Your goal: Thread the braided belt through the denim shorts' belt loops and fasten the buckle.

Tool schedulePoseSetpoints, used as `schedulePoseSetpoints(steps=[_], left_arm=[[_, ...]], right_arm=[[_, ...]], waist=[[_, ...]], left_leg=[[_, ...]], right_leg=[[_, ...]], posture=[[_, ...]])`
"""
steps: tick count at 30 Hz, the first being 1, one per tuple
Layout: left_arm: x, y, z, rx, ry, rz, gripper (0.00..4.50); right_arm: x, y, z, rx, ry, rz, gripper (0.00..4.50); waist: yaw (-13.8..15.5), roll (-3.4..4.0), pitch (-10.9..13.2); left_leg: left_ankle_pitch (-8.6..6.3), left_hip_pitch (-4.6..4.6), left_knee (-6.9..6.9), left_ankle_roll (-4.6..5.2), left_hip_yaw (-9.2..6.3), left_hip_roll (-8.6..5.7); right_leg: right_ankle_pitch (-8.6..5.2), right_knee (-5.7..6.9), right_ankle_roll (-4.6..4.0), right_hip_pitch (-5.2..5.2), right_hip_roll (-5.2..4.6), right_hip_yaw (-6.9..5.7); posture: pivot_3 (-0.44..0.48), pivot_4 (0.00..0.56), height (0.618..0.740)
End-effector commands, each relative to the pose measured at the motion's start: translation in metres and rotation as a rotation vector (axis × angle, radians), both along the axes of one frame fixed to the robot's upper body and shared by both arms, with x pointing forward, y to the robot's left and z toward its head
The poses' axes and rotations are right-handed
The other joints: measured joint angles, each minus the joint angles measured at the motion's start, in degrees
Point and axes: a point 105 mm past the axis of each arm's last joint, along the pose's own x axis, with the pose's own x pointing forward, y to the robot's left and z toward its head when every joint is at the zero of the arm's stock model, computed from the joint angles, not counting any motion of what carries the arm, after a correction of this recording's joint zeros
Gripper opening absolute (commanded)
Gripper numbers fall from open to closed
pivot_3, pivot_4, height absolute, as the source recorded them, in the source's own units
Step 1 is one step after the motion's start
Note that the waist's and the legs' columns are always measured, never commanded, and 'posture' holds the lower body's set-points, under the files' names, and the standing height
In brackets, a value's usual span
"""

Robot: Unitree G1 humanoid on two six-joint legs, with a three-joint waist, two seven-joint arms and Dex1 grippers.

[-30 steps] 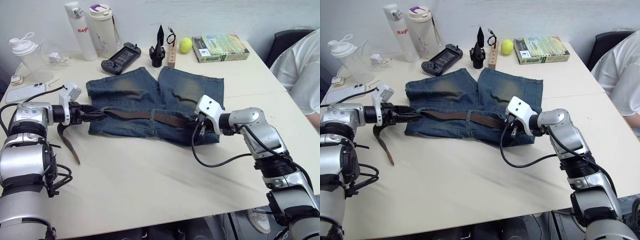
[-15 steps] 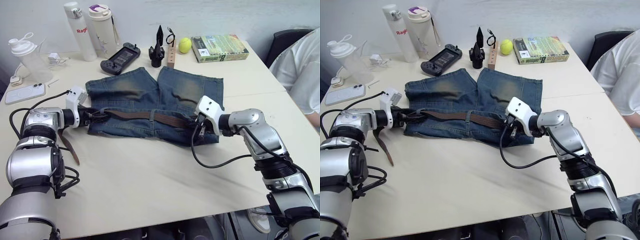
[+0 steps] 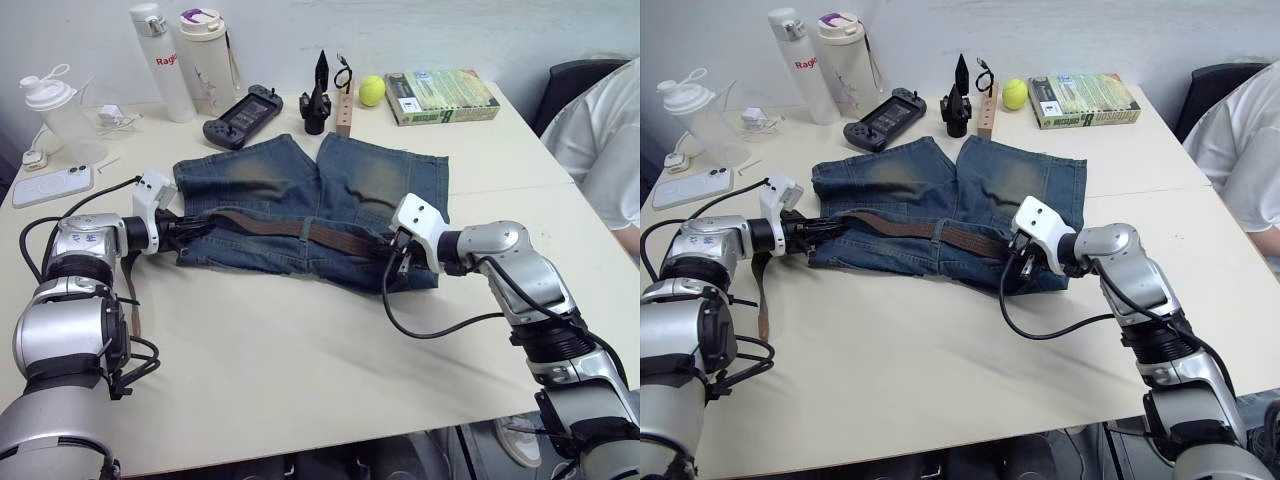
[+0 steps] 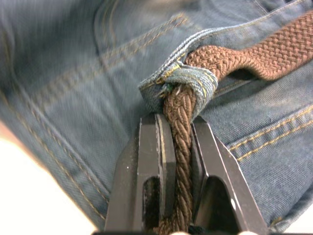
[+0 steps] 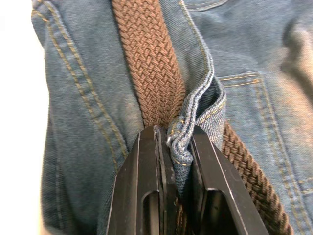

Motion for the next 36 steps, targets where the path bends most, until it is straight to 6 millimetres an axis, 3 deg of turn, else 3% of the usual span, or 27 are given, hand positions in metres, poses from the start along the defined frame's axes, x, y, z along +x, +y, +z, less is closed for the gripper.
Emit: schedulePoseSetpoints(steps=[1,4,6,9,13,19,24,26,27,32,34,36], left_arm=[[-0.001,0.003,0.029,0.167,-0.39,0.001,0.03],[-0.019,0.0,0.029,0.272,-0.626,-0.031,0.03],[-0.037,-0.003,0.02,0.332,-0.729,-0.076,0.03],[-0.064,-0.002,0.007,0.427,-0.851,-0.105,0.03],[-0.1,0.007,-0.028,0.599,-0.86,-0.215,0.03],[-0.133,0.032,-0.069,0.781,-0.734,-0.338,0.03],[-0.139,0.041,-0.083,0.838,-0.69,-0.347,0.03],[-0.144,0.039,-0.088,0.843,-0.684,-0.39,1.13],[-0.147,0.04,-0.091,0.841,-0.673,-0.4,1.36],[-0.161,0.042,-0.094,0.825,-0.659,-0.448,3.7],[-0.169,0.042,-0.092,0.811,-0.663,-0.476,4.37],[-0.177,0.041,-0.088,0.799,-0.677,-0.512,4.37]], right_arm=[[-0.008,-0.011,0.038,0.002,-0.27,0.042,0.02],[-0.03,-0.008,0.05,0.007,-0.434,0.129,0.02],[-0.05,-0.005,0.046,-0.019,-0.515,0.191,0.02],[-0.085,0.002,0.024,-0.103,-0.587,0.306,0.02],[-0.122,-0.002,-0.031,-0.327,-0.591,0.468,0.02],[-0.134,-0.021,-0.078,-0.443,-0.441,0.443,0.02],[-0.135,-0.021,-0.092,-0.391,-0.312,0.337,0.02],[-0.129,-0.026,-0.09,-0.389,-0.308,0.27,1.15],[-0.129,-0.028,-0.091,-0.387,-0.285,0.254,1.38],[-0.138,-0.033,-0.093,-0.405,-0.193,0.251,3.84],[-0.142,-0.034,-0.093,-0.418,-0.166,0.262,4.5],[-0.148,-0.034,-0.092,-0.424,-0.14,0.275,4.5]], waist=[[0.0,0.0,0.0],[0.0,0.0,0.0],[-0.1,0.0,0.0],[0.0,0.0,0.0],[0.1,-0.01,0.0],[0.3,-0.07,-0.1],[0.1,0.35,-0.4],[0.0,0.46,-0.5],[0.0,0.45,-0.5],[0.1,0.22,-0.7],[0.1,0.22,-0.9],[0.0,0.29,-1.1]], left_leg=[[0.0,0.0,0.0,0.0,0.0,0.0],[0.0,0.0,-0.03,0.0,0.0,-0.01],[0.0,0.01,-0.04,0.0,0.0,0.0],[-0.01,0.1,-0.06,0.0,-0.01,0.03],[-0.02,0.17,-0.02,0.01,0.01,0.01],[-0.11,0.51,-0.05,0.01,0.03,0.02],[-0.28,0.96,-0.25,0.01,0.2,0.1],[-0.35,1.16,-0.33,0.01,0.27,0.14],[-0.36,1.16,-0.34,0.0,0.29,0.15],[-0.57,1.53,-0.35,0.04,0.29,0.24],[-0.83,1.87,-0.42,0.06,0.31,0.23],[-1.11,2.05,-0.4,0.13,0.38,0.22]], right_leg=[[0.0,-0.01,0.0,0.0,0.0,0.0],[0.01,-0.05,0.01,0.0,-0.03,0.0],[0.01,-0.04,0.01,0.0,-0.03,-0.01],[0.01,-0.05,0.01,0.08,-0.03,-0.01],[0.01,-0.17,0.01,0.26,-0.08,-0.05],[0.01,-0.2,0.01,0.54,-0.16,-0.02],[0.01,-0.17,0.01,0.72,-0.15,0.02],[0.0,-0.21,0.0,0.85,-0.15,0.03],[0.0,-0.22,0.0,0.84,-0.14,0.03],[-0.01,-0.38,-0.01,1.25,-0.42,-0.01],[-0.02,-0.58,-0.01,1.52,-0.55,-0.02],[-0.05,-0.57,-0.06,1.58,-0.91,-0.3]], posture=[[0.0,0.15,0.72],[0.0,0.15,0.72],[0.0,0.15,0.72],[0.0,0.15,0.72],[0.0,0.15,0.72],[0.0,0.15,0.72],[0.0,0.15,0.72],[0.0,0.15,0.72],[0.0,0.15,0.72],[0.0,0.15,0.72],[0.0,0.15,0.72],[0.0,0.15,0.72]])
